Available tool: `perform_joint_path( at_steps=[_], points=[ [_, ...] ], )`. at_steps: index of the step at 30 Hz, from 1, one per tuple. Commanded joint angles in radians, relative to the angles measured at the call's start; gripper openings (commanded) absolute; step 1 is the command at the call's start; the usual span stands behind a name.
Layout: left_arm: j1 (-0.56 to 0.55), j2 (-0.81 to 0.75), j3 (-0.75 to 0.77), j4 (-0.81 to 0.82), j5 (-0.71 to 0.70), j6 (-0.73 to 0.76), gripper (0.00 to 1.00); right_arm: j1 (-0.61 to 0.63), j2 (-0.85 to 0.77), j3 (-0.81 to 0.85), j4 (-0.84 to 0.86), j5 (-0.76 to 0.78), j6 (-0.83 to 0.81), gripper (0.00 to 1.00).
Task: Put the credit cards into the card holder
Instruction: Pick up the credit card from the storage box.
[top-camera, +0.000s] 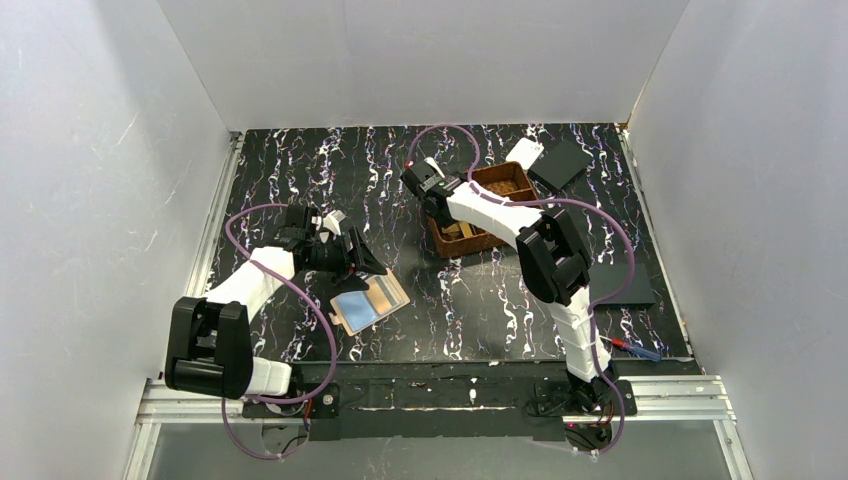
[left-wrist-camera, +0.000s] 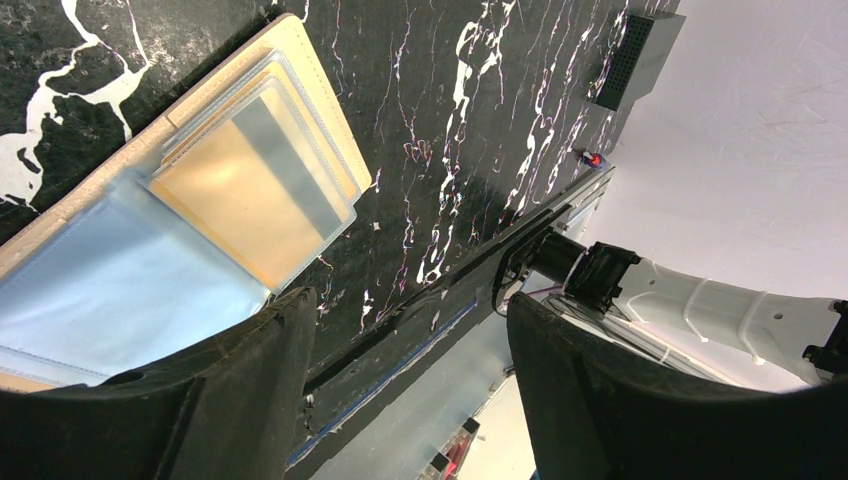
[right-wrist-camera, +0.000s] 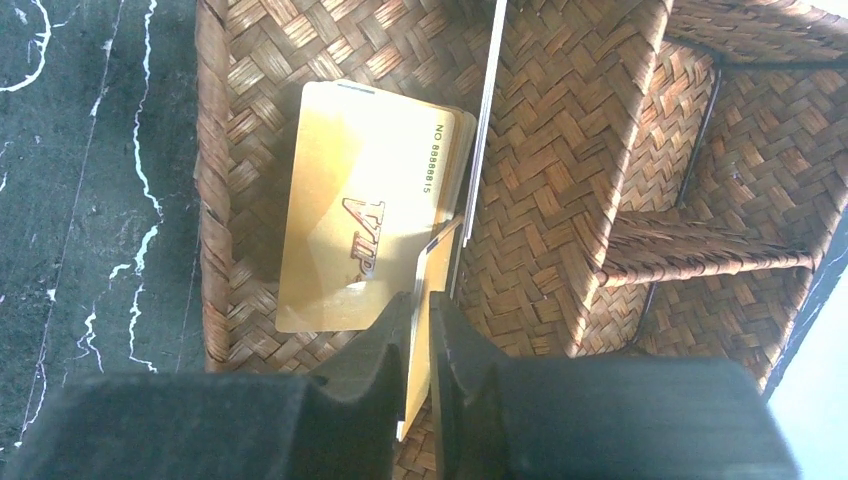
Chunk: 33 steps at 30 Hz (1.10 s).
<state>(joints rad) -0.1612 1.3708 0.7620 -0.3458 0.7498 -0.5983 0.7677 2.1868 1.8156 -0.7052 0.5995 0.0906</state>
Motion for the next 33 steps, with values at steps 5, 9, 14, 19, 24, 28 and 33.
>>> perform_joint_path(
  at_steps=[5,9,14,19,24,28,33],
  points=[
    [-0.004,-0.011,0.003,-0.010,0.033,0.009,0.68,0.004,-0.013,0.007,0.014,0.060,0.003,0.05],
    [-0.004,-0.013,0.005,-0.010,0.035,0.009,0.68,0.003,0.000,0.012,0.011,0.065,0.005,0.10],
    [-0.004,-0.012,0.002,-0.010,0.037,0.009,0.68,0.004,0.016,0.016,0.004,0.072,0.005,0.12],
    [-0.004,-0.012,0.002,-0.010,0.040,0.009,0.68,0.003,0.022,0.022,0.003,0.061,0.003,0.16],
    [-0.004,-0.016,0.001,-0.010,0.040,0.011,0.68,0.012,0.010,0.026,0.000,0.052,0.006,0.22],
    [-0.004,-0.015,0.000,-0.010,0.039,0.012,0.68,0.029,-0.013,0.039,0.002,0.058,0.004,0.26],
    [-0.005,-0.010,0.004,-0.010,0.040,0.012,0.68,0.032,-0.007,0.048,0.025,0.059,-0.009,0.33]
  ],
)
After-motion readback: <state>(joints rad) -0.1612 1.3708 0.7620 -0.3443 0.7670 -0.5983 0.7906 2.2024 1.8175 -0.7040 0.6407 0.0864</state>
